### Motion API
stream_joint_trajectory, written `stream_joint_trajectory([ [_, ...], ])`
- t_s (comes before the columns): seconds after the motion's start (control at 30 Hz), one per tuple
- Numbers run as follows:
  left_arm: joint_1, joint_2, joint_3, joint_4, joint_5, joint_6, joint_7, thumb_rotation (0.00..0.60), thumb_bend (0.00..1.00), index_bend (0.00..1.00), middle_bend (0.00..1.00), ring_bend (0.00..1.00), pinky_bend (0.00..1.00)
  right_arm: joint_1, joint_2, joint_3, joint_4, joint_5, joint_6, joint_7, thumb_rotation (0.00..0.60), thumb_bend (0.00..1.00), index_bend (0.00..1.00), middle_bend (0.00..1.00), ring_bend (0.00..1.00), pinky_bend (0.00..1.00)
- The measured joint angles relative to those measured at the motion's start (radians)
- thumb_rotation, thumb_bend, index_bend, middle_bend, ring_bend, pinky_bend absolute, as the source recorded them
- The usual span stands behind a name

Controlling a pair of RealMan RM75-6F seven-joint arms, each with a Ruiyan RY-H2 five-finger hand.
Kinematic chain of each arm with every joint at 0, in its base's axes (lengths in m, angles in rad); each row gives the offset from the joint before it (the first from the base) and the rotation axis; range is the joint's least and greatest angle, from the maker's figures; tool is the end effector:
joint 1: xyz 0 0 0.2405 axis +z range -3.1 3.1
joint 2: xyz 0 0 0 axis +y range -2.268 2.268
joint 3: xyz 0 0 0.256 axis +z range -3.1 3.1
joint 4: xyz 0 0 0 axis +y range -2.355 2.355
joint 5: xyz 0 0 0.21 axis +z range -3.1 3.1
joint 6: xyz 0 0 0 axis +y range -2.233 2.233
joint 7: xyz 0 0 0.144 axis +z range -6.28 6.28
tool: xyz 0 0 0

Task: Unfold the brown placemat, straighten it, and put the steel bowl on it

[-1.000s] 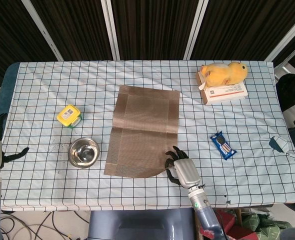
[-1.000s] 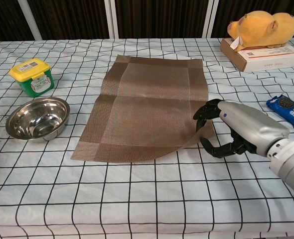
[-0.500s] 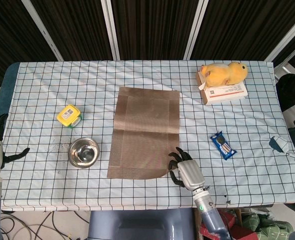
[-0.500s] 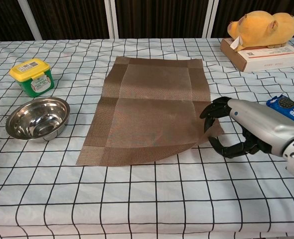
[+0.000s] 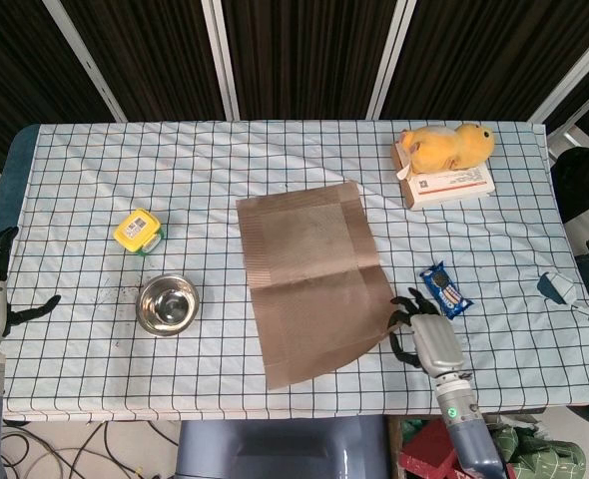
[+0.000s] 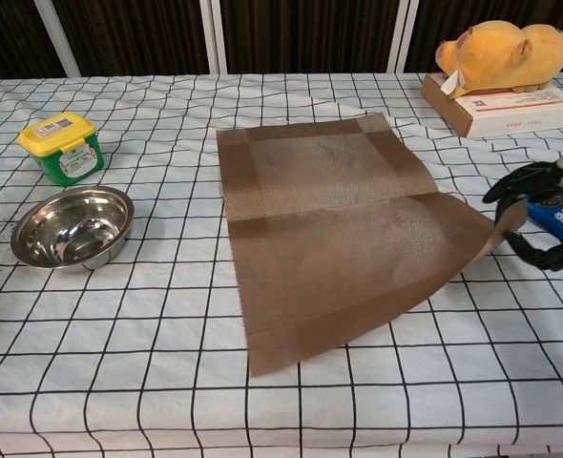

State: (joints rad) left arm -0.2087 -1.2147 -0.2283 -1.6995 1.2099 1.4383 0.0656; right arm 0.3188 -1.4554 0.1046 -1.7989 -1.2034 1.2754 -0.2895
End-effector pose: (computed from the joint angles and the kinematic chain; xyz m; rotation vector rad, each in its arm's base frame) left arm -0.2830 0.2469 0.1520 -1.1205 -1.0024 -1.0377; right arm -0.2112 -0.2326 0.0288 1.4620 -1.2558 0.9988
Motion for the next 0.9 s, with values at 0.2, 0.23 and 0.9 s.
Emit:
stream_joint_trajectory([
  [0.2,0.0,0.0,-0.001,-0.003,-0.002,0.0,0.001,0.6,0.04,0.04,0.05,0.01,0.08,0.023,0.082,0.107,-0.004,0.176,-0.039,0.003,0.6,0.5,0.59,0.22,0.06,0.16],
  [0.23,0.0,0.0,0.0,-0.004,-0.002,0.0,0.002,0.6,0.04,0.04,0.05,0.01,0.08,0.036,0.098,0.131,0.007,0.211,-0.051,-0.007,0.6,0.5,0.59,0.22,0.06,0.16],
  [0.9,0.001,-0.003,0.001,-0.012,0.002,0.003,0.005,0.6,0.04,0.05,0.05,0.01,0.08,0.386,0.146,0.233,0.443,0.474,-0.251,-0.411,0.6,0.44,0.54,0.19,0.06,0.16],
])
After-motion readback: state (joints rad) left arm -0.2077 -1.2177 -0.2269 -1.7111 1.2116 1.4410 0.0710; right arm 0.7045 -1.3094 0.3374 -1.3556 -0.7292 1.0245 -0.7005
